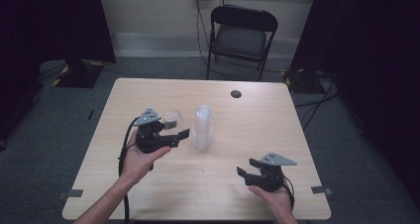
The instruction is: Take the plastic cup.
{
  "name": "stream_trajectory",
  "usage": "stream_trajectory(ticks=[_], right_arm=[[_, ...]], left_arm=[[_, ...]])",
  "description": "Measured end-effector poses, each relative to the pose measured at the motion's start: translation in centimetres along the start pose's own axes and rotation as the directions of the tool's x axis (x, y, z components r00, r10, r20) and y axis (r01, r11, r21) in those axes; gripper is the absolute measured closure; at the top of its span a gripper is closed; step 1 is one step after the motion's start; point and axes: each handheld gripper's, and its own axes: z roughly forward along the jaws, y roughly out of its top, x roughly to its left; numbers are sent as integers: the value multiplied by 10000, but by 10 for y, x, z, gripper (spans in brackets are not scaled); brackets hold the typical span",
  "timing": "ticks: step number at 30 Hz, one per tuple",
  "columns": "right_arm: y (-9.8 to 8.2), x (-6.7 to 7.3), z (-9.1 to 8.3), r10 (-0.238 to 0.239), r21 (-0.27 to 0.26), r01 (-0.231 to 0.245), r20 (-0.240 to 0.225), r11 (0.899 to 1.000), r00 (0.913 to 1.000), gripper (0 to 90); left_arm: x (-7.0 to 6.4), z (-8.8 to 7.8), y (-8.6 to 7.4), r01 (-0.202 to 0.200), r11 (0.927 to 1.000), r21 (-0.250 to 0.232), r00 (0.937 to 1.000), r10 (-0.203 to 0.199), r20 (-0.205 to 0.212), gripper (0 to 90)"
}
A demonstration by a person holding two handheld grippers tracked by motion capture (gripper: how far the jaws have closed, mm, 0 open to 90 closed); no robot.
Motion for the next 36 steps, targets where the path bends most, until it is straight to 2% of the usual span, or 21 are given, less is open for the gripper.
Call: stream_trajectory(ticks=[4, 6, 8, 9, 11, 12, 13, 14, 15, 16, 17, 20, 21, 23, 24, 25, 27, 28, 31, 32, 36], right_arm=[[3, 6, 1, -135, -45, 135, -114, 9999, 9998, 360], [6, 11, 2, -321, -136, 319, -185, 9994, 9993, 364], [9, 17, 5, -527, -167, 522, -316, 9985, 9981, 370], [9, 17, 5, -527, -167, 522, -316, 9985, 9981, 370], [9, 25, 11, -859, -105, 855, -457, 9963, 9953, 388], [7, 31, 15, -951, -74, 948, -647, 9955, 9934, 401], [7, 31, 15, -951, -74, 948, -647, 9955, 9934, 401], [6, 38, 19, -1146, 10, 1151, -876, 9934, 9895, 433], [6, 38, 19, -1146, 10, 1151, -876, 9934, 9895, 433], [5, 41, 20, -1289, -30, 1292, -951, 9916, 9871, 445], [5, 45, 21, -1444, -101, 1441, -993, 9895, 9845, 451], [8, 55, 21, -1853, -315, 1829, -1185, 9826, 9755, 479], [8, 55, 21, -1853, -315, 1829, -1185, 9826, 9755, 479], [12, 60, 22, -1998, -515, 1946, -1286, 9795, 9714, 501], [18, 68, 23, -2250, -743, 2166, -1352, 9734, 9649, 519], [18, 68, 23, -2250, -743, 2166, -1352, 9734, 9649, 519], [22, 74, 25, -2514, -961, 2395, -1400, 9661, 9577, 552], [24, 78, 28, -2652, -1144, 2499, -1469, 9615, 9529, 603], [24, 80, 29, -2612, -1416, 2390, -1675, 9606, 9506, 629], [21, 82, 30, -2563, -1541, 2305, -1770, 9608, 9502, 642], [18, 82, 29, -2700, -1767, 2397, -1740, 9546, 9470, 664]], left_arm=[[-8, -2, -6, -59, 9999, 153, 9994, 54, 331, 356], [-12, -2, -13, 82, 9994, 345, 9987, -100, 499, 359], [-13, 1, -22, 324, 9974, 638, 9982, -355, 474, 360], [-13, 1, -22, 324, 9974, 638, 9982, -355, 474, 360], [-10, 4, -30, 1010, 9919, 772, 9909, -1072, 815, 362], [-10, 8, -37, 1092, 9900, 895, 9903, -1162, 767, 367], [-10, 8, -37, 1092, 9900, 895, 9903, -1162, 767, 367], [-12, 10, -42, 974, 9894, 1074, 9916, -1057, 745, 366], [-12, 10, -42, 974, 9894, 1074, 9916, -1057, 745, 366], [-12, 11, -44, 1120, 9867, 1180, 9895, -1217, 781, 366], [-13, 12, -46, 1082, 9849, 1352, 9892, -1202, 840, 367], [-16, 13, -47, 1216, 9842, 1288, 9858, -1349, 1004, 368], [-16, 13, -47, 1216, 9842, 1288, 9858, -1349, 1004, 369], [-19, 10, -45, 1346, 9856, 1025, 9824, -1462, 1161, 370], [-19, 9, -44, 1403, 9857, 938, 9808, -1513, 1228, 372], [-20, 9, -44, 1493, 9852, 838, 9788, -1593, 1285, 372], [-20, 6, -44, 1539, 9865, 555, 9744, -1608, 1571, 372], [-19, 5, -45, 1538, 9877, 288, 9739, -1565, 1642, 374], [-17, 6, -47, 1426, 9896, 204, 9759, -1440, 1640, 387], [-16, 9, -52, 1621, 9866, 209, 9700, -1632, 1800, 391], [-18, 11, -57, 1709, 9851, 185, 9682, -1714, 1822, 395]])
